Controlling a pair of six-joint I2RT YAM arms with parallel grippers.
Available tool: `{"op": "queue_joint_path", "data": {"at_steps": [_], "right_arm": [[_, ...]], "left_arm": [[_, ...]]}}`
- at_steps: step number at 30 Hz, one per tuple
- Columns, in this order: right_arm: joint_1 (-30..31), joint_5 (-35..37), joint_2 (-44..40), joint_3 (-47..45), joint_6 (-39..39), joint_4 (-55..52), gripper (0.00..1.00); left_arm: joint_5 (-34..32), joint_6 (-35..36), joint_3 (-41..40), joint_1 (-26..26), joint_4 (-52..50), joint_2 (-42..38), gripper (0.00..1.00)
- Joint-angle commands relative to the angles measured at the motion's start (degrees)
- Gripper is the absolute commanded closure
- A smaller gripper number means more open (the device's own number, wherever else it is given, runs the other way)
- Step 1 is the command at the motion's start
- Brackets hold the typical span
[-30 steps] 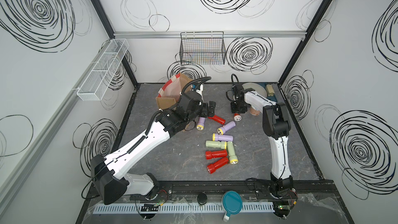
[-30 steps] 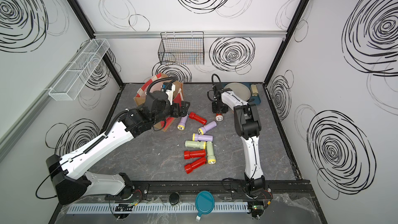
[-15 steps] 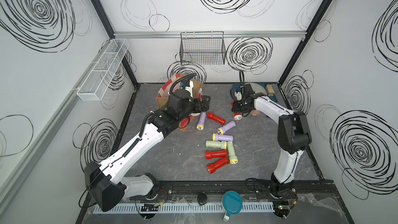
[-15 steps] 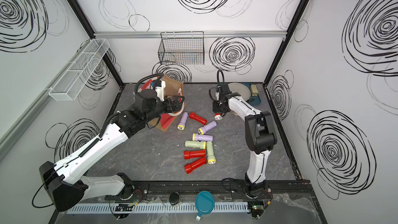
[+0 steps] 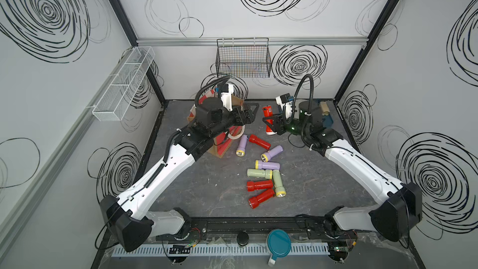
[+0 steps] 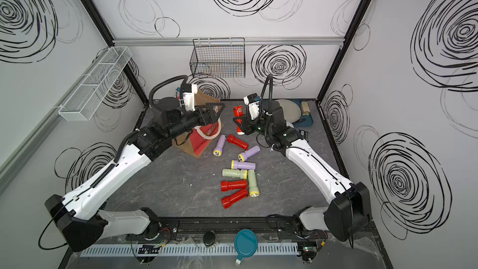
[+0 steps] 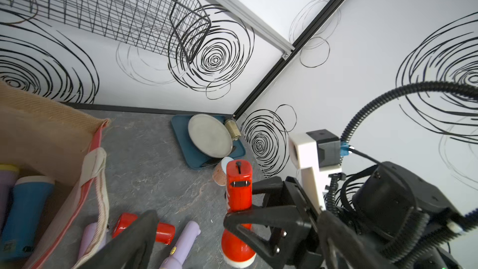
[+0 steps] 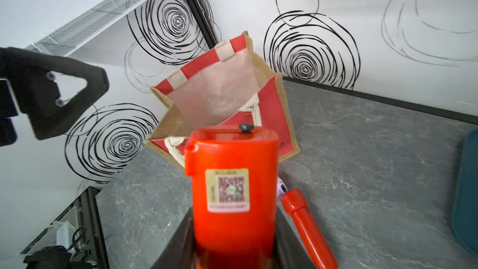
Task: Put the flashlights into the tote bags
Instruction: Pick up the flashlight from the center of the board.
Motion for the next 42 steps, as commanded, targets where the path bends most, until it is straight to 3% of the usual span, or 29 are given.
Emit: {"op": "queue_joint_path", "data": {"at_steps": [1, 7, 19, 40, 42], "right_arm": [[1.8, 0.62, -1.93, -0.12, 2.52, 4.88, 1.0], [4.63, 3.0, -2.44, -0.21, 2.5, 5.47, 1.0], [7.15, 4.22, -2.61, -0.27, 1.56, 5.86, 1.0], [9.53, 5.41, -1.55, 1.99, -2.93, 2.46, 1.0], [9.62, 5.34, -1.18, 2.79, -3.05, 1.58, 0.97]], "left_arm": [[0.92, -0.58, 2.24, -1.42, 3.14, 1.56, 0.01], [-0.38, -0.76, 3.21, -3.95, 2.73, 3.81, 0.05], [-5.99, -3.86, 3.29, -6.66, 2.93, 7.39, 0.27], [-4.68, -3.94, 0.28, -5.31, 4.33, 6.41, 0.83], [-4.65, -3.61, -0.01, -4.68, 4.23, 6.04, 0.94]]}}
